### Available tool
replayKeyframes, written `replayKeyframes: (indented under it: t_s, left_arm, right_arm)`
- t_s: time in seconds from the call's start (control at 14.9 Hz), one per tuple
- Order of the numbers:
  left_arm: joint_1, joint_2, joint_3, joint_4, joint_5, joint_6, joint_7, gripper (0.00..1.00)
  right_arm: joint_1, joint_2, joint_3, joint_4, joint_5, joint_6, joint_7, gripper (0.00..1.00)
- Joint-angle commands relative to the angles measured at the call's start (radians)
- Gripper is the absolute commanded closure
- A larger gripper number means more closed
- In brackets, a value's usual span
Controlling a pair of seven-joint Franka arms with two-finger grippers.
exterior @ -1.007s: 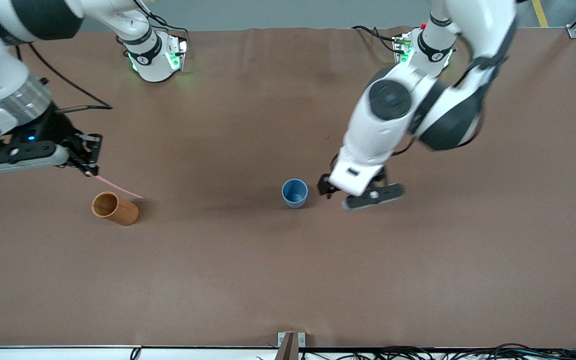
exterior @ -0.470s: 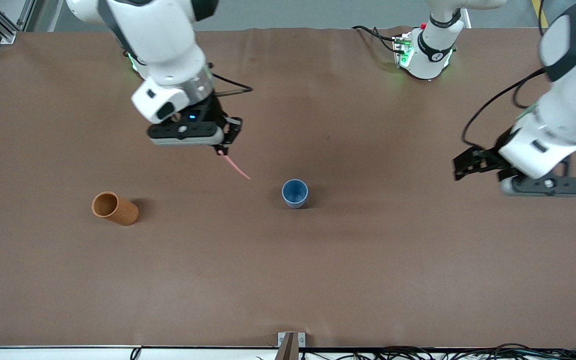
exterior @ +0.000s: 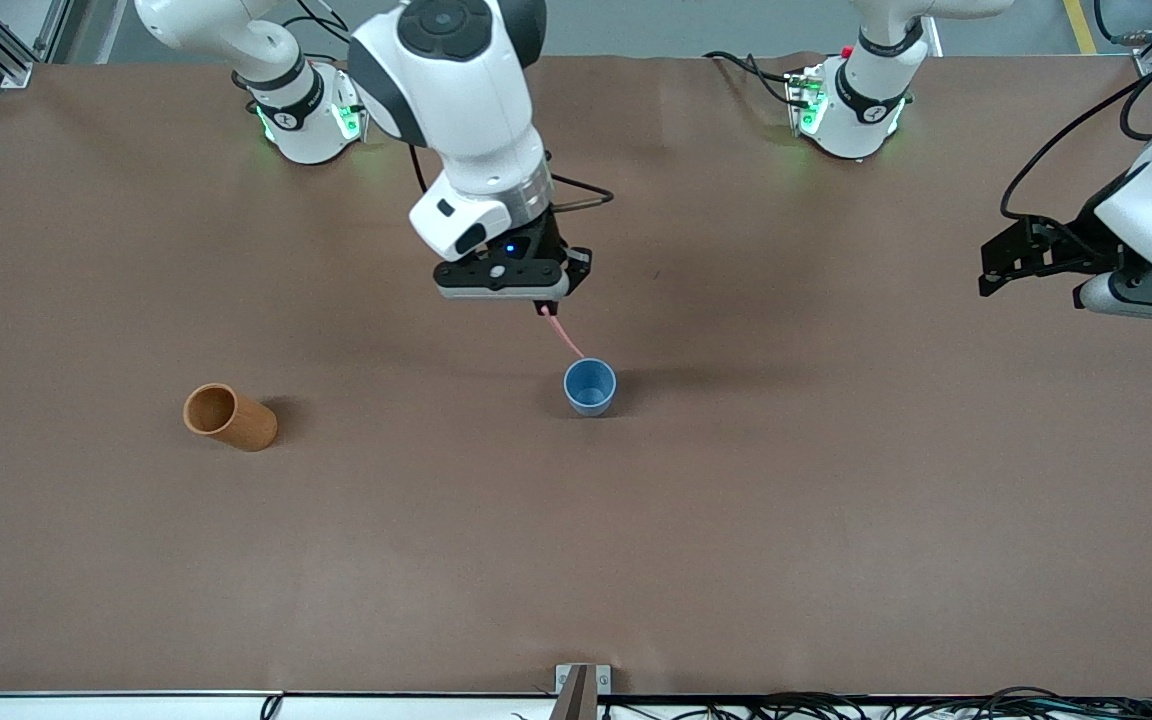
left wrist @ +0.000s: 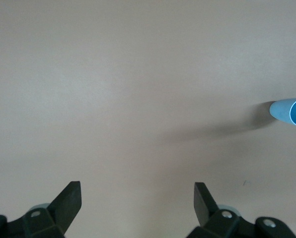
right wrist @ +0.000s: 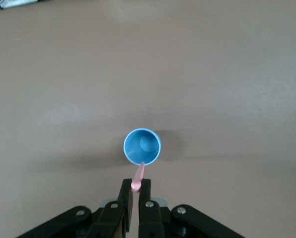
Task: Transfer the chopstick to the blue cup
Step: 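Lower the chopstick into the blue cup and open the right gripper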
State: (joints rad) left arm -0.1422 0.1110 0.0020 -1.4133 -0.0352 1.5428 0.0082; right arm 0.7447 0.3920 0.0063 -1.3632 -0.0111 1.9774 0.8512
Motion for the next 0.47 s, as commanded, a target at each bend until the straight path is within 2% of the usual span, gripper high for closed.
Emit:
replayKeyframes:
  t_s: [0.0,0.2,0.4]
  left_arm:
    - [0.012,-0.026,-0.020,-0.016,0.001,0.000,0.015,0.00]
    - [0.018,-0.024,-0.037,-0.018,0.006,0.002,0.016,0.00]
    - [0.019,-0.019,-0.037,-0.015,0.006,0.002,0.018,0.00]
  right_arm:
    - [0.022,0.028,-0.011,0.027,-0.004,0.026,0.020,0.98]
    - [0.035,0.056,-0.012,0.026,-0.012,0.040,0.020,0.97]
    - [0.051,0.094,-0.012,0.022,-0.093,0.049,0.026,0.96]
